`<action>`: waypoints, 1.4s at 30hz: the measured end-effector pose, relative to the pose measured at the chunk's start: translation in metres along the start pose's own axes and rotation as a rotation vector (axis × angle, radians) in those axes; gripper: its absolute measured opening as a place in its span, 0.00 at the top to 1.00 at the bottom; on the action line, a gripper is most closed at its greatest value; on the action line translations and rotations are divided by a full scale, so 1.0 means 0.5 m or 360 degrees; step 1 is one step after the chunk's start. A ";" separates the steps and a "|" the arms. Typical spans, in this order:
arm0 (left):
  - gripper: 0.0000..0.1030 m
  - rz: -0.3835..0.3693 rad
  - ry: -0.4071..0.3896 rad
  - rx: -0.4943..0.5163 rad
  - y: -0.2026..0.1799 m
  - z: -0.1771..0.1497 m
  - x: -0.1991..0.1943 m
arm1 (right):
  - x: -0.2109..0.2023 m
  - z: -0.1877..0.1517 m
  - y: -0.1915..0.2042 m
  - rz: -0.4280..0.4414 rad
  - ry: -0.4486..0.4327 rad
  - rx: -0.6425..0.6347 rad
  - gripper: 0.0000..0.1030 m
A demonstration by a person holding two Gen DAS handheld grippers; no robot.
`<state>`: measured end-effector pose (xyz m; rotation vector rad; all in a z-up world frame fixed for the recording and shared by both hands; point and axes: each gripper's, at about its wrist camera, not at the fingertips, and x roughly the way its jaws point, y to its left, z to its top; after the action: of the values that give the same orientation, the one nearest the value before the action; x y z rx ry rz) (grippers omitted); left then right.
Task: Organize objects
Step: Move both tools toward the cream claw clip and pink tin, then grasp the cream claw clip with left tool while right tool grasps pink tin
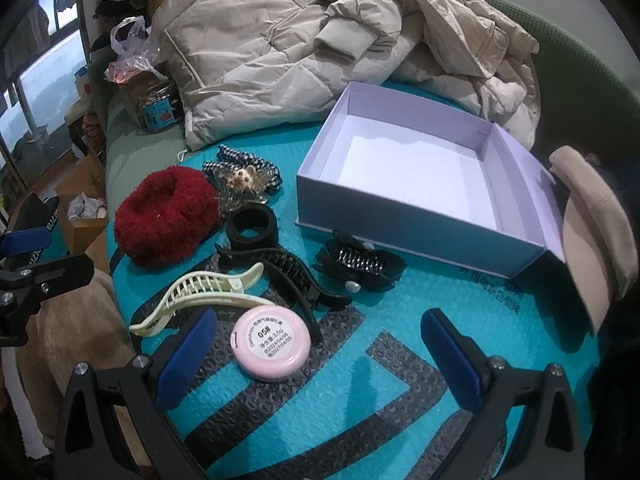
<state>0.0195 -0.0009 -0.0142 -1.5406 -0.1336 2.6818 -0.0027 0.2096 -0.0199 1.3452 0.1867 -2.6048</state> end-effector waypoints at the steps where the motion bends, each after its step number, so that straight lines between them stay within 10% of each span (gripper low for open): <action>1: 0.02 0.0001 0.0004 -0.0003 -0.001 -0.001 0.004 | 0.002 -0.003 -0.002 0.0018 0.0001 0.0001 0.01; 14: 0.15 -0.0128 0.0071 0.0052 -0.042 -0.009 0.047 | 0.043 -0.023 -0.003 0.0152 0.0056 -0.0046 0.12; 27: 0.38 -0.0253 0.0132 0.0108 -0.082 -0.009 0.078 | 0.076 -0.034 -0.001 0.0266 0.0159 -0.0054 0.45; 42: 0.55 -0.0348 0.0144 0.0202 -0.140 -0.018 0.120 | 0.055 -0.063 -0.025 0.0274 0.0138 -0.0051 0.46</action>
<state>-0.0034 0.0740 -0.0635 -1.5101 -0.1185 2.4012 0.0035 0.2246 -0.0604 1.3986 0.1197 -2.3952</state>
